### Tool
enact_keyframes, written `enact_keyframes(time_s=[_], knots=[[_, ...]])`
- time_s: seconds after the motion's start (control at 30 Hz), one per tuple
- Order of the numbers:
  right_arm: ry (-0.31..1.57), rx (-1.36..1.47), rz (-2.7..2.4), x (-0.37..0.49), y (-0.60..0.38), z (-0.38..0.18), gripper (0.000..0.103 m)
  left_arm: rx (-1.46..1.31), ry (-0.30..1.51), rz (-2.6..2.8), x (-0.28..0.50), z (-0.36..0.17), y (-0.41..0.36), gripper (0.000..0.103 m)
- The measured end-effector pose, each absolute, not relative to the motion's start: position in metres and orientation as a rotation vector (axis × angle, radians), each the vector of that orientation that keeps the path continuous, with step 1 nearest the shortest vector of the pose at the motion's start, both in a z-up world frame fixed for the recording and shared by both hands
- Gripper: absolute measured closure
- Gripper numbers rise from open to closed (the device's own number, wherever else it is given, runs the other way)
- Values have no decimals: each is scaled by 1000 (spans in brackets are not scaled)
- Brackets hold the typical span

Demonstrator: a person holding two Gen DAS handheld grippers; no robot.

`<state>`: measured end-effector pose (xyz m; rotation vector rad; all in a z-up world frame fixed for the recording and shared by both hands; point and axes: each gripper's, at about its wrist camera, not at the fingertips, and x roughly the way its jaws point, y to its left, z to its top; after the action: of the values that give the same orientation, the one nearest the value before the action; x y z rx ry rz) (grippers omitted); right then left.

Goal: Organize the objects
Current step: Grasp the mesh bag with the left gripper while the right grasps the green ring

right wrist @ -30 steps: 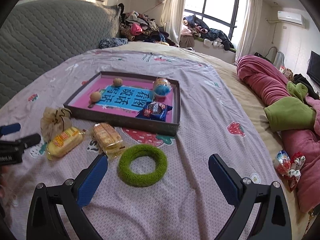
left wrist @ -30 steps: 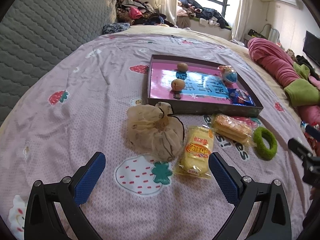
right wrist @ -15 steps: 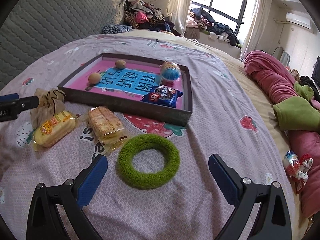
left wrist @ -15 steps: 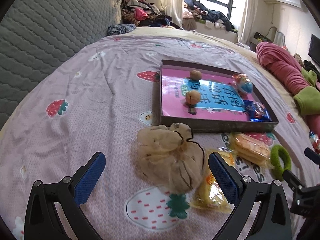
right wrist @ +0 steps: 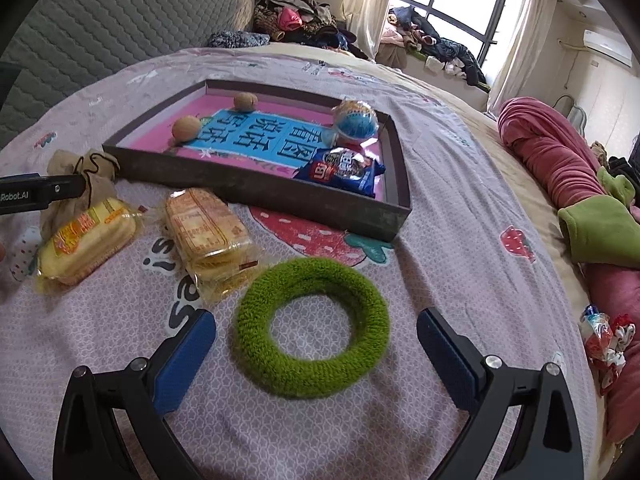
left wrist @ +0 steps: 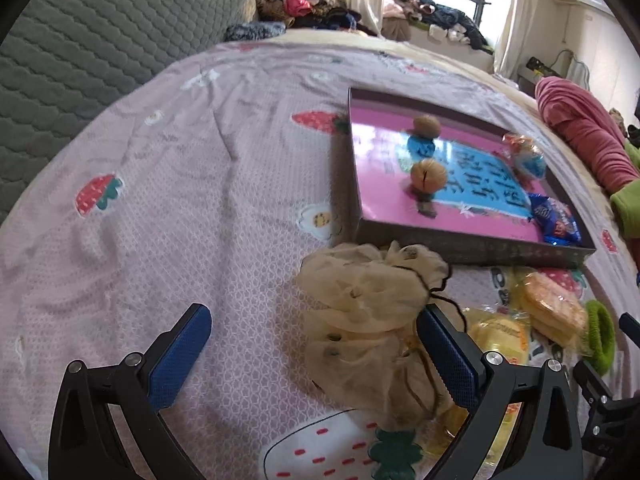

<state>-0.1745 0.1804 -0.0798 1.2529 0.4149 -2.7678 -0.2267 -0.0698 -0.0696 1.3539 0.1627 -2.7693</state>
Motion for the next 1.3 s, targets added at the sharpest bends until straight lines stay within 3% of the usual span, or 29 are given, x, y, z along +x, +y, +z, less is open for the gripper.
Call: enact_keyframes(time_s=[0.1,0.17,0.2,0.23,0.3,0.37,0.47,0.53,0.7,0.87,1.3], knots=[[410,1262,-2756,-176,180,-84,4,1370,145,-2767,-229,-75,-66,6],[377,1260,-2745,-177,181,-83,12,1367,141,-2773,-229,-75,-63,11],[367,1259,-2737,-177,181,-83,15,1367,140,-2780,-229,-75,-62,22],[358,1262,-2726,-177,181,-83,21,1368,137,-2789,-228,-75,-60,39],[352,1268,-2713,-178,181,-83,24,1391,142,-2810,-228,-75,-56,59],[347,1272,-2706,-178,182,-84,32,1393,118,-2809,-228,-76,-53,61],[346,1264,-2706,-176,182,-81,51,1386,98,-2820,-226,-75,-49,75],[371,1262,-2699,-175,181,-80,57,1388,91,-2826,-225,-75,-48,82],[414,1250,-2680,-173,178,-78,67,1382,13,-2814,-221,-74,-40,85],[383,1226,-2665,-171,182,-72,88,1394,72,-2817,-220,-75,-46,87],[273,1187,-2606,-158,189,-46,90,1397,150,-2813,-208,-65,-52,88]])
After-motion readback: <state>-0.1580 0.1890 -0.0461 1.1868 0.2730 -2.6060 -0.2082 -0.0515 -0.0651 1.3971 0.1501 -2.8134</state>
